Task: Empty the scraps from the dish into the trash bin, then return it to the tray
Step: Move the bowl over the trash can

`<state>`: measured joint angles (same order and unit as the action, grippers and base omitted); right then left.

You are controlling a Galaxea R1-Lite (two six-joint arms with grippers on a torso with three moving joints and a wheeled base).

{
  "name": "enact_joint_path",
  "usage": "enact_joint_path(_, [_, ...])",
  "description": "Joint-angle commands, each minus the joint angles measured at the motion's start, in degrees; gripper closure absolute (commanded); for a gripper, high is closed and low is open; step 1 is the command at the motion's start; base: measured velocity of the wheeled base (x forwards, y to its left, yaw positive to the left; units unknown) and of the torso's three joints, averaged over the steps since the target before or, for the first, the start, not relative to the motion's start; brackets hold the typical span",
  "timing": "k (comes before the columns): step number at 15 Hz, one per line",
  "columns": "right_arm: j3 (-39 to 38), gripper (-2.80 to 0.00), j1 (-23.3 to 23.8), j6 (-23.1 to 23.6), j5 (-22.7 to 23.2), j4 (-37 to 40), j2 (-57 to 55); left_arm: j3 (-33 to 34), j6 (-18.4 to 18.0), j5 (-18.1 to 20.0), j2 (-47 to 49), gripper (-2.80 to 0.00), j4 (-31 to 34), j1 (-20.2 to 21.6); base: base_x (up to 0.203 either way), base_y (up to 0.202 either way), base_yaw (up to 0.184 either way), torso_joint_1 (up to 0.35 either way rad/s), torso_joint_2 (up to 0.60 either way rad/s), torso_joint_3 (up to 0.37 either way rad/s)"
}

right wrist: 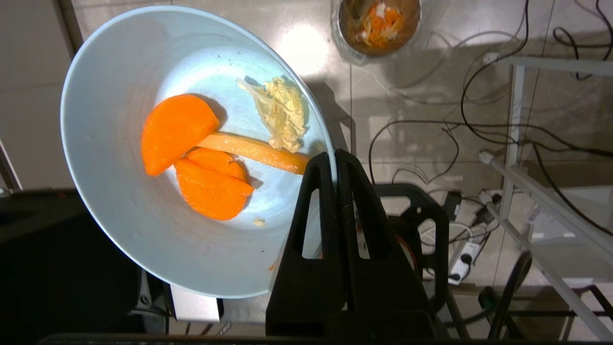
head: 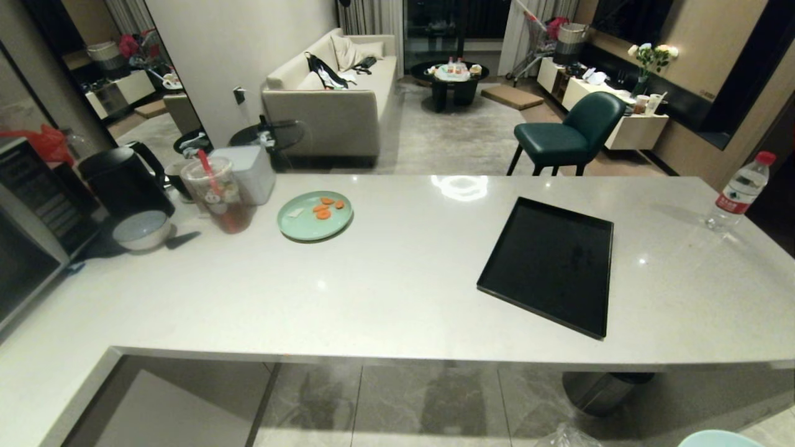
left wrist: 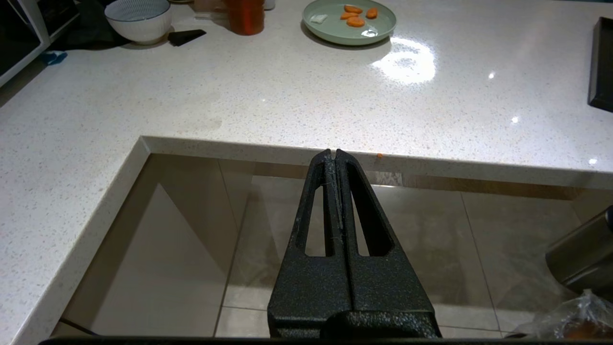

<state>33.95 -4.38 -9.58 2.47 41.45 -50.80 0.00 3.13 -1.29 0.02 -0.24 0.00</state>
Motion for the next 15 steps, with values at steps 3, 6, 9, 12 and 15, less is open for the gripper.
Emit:
enact_joint_path(3, [-0.81, 0.0, -0.02, 0.0, 0.07, 3.91, 4.84, 0.0, 0.03, -0.03, 0.06, 0.0, -0.02, 0.0, 0.0, 0.0, 0.0, 0.0, 0.0, 0.0])
enact_joint_path(6, [-0.29, 0.0, -0.02, 0.0, 0.25, 4.52, 5.09, 0.0, 0.03, -0.03, 0.03, 0.0, -0.02, 0.0, 0.0, 0.0, 0.0, 0.0, 0.0, 0.0])
enact_joint_path(9, [-0.39, 0.0, -0.03, 0.0, 0.25, 4.96, 5.18, 0.0, 0.03, -0.03, 0.06, 0.0, -0.02, 0.0, 0.0, 0.0, 0.0, 0.0, 0.0, 0.0])
enact_joint_path(12, [-0.29, 0.0, -0.02, 0.0, 0.51, 4.55, 4.76, 0.0, 0.03, -0.03, 0.02, 0.0, -0.02, 0.0, 0.0, 0.0, 0.0, -0.009, 0.01, 0.012])
enact_joint_path(15, [-0.11, 0.0, 0.07, 0.12, 0.55, 4.08, 4.23, 0.0, 0.03, -0.03, 0.06, 0.0, -0.02, 0.0, 0.0, 0.0, 0.0, -0.11, 0.26, 0.141])
